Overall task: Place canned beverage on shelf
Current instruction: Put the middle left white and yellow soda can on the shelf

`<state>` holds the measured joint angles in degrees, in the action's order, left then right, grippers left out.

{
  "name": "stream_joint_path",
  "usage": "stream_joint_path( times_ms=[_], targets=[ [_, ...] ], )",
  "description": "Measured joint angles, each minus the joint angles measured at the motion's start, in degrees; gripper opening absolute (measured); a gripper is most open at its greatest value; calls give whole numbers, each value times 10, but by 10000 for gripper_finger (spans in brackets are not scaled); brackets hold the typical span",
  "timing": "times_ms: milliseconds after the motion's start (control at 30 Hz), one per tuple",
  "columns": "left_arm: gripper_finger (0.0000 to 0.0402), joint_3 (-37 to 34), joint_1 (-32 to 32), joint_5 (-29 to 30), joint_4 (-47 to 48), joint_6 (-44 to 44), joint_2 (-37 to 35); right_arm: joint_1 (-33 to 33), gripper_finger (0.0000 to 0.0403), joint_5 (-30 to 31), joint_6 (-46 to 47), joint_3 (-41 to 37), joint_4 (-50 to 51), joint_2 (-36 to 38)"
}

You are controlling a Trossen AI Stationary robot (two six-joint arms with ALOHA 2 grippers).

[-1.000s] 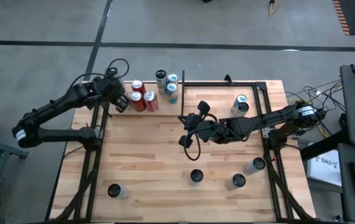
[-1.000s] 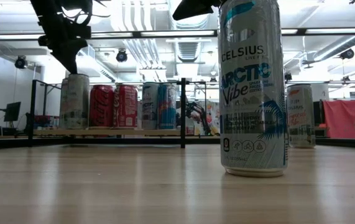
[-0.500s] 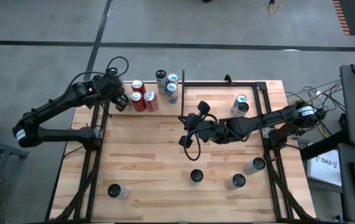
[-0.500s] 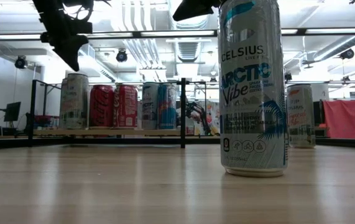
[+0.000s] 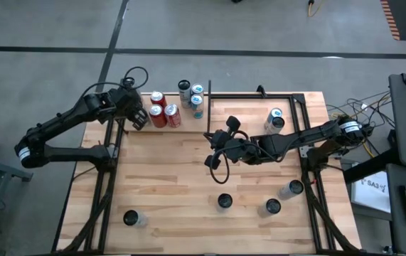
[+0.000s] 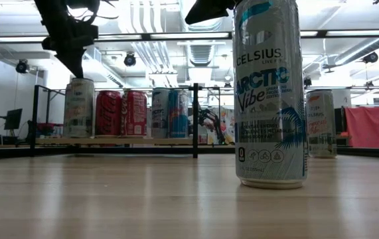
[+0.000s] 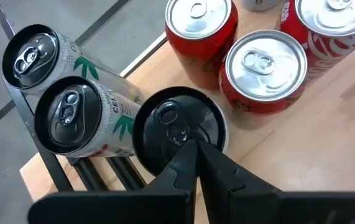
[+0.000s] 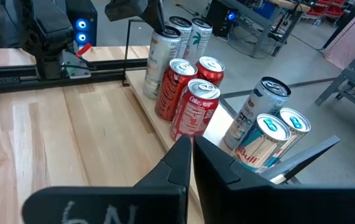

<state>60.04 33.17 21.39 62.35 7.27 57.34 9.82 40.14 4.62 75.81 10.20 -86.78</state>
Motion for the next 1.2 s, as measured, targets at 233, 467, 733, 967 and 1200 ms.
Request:
stream_joint_path(
  times_ms=[233,467,733,967,1200],
  targets=[
    [0,10,0,1,0,1,0,0,9,0,0,-1,0,0],
    [0,14,0,42,6,-46,-2,0,9,0,-1,-1,0,0],
    [0,3,-1,19,13,-27,-2,0,9,0,3,-4,0,0],
    [0,3,-1,1,17,5,-2,0,9,0,3,-5,0,0],
    [0,10,-1,1,16,8,-3,0,9,0,3,-5,0,0]
  ],
)
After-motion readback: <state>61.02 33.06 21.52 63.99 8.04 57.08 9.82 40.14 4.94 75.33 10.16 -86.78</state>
